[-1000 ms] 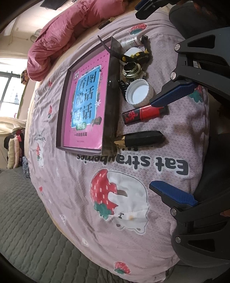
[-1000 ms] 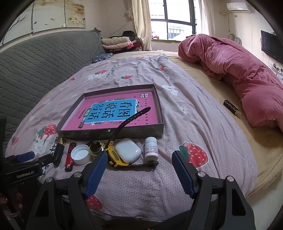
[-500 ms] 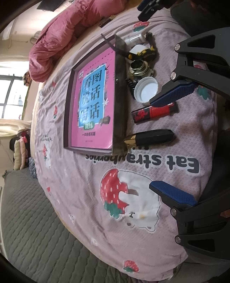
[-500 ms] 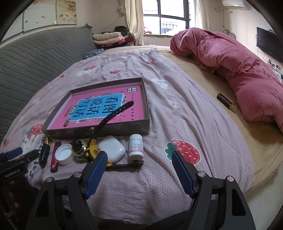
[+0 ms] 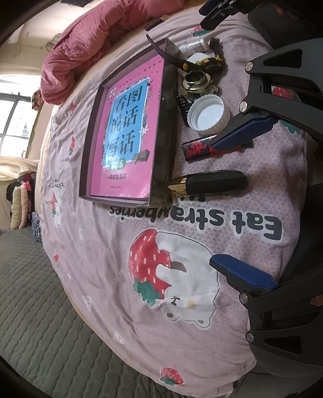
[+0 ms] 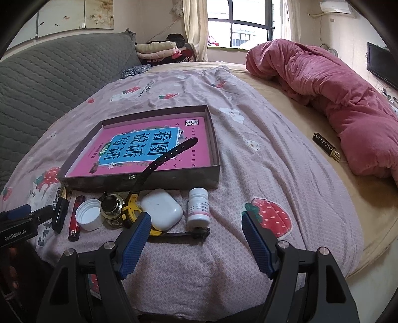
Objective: Organize rigid objects
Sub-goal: 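Move the left gripper to the black-gold lipstick while the right gripper approaches the white pill bottle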
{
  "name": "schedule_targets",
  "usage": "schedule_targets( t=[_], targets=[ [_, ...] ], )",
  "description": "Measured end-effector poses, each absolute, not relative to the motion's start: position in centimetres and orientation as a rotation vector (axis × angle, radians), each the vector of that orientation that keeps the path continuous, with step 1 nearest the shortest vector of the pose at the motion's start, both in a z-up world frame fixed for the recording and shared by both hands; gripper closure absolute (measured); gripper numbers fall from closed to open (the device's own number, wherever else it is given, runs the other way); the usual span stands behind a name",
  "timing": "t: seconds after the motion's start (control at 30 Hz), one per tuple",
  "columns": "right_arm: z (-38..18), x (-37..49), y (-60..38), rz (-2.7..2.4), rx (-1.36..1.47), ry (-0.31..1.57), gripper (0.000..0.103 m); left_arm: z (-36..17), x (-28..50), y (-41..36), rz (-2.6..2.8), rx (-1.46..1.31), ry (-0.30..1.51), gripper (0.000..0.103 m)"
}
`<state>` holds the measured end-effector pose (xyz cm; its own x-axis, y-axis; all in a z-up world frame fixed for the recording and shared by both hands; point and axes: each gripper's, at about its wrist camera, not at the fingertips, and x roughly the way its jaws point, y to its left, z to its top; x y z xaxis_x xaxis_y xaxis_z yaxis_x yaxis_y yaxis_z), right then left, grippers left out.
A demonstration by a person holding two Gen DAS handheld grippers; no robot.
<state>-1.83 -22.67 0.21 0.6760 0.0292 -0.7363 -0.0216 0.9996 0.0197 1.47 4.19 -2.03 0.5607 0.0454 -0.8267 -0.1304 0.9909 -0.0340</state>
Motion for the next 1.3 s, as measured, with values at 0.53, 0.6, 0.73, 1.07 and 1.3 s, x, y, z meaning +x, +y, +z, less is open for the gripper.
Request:
schedule_targets(
  t=[0.53, 0.6, 0.73, 1.07, 1.3],
  targets=[
    [-1.1, 0.2, -23.6, 0.013, 0.040, 0.863, 0.029, -4.0, 2.9, 5.5, 0.125, -0.153, 1.020, 0.017],
    [-1.4, 0.6, -23.9, 0.011, 0.050, 0.873, 0.029, -4.1, 3.0, 5.6, 0.127, -0.157, 1.021, 0.017],
    [-1.7, 0.9, -24.2, 0.019, 0.068, 0.885, 0.029, -4.2, 3.3, 5.6, 0.140, -0.146, 1.017, 0.017],
    [-2.5, 1.8, -23.8, 0.053, 0.053, 0.911, 0.028, -5.1, 4.4, 4.5, 0.123, -0.113, 1.037, 0.017],
    [-2.3, 2.0, -23.8, 0.027, 0.006, 0.903, 0.029, -5.0, 4.8, 3.8, 0.110, -0.095, 1.038, 0.022]
  ],
)
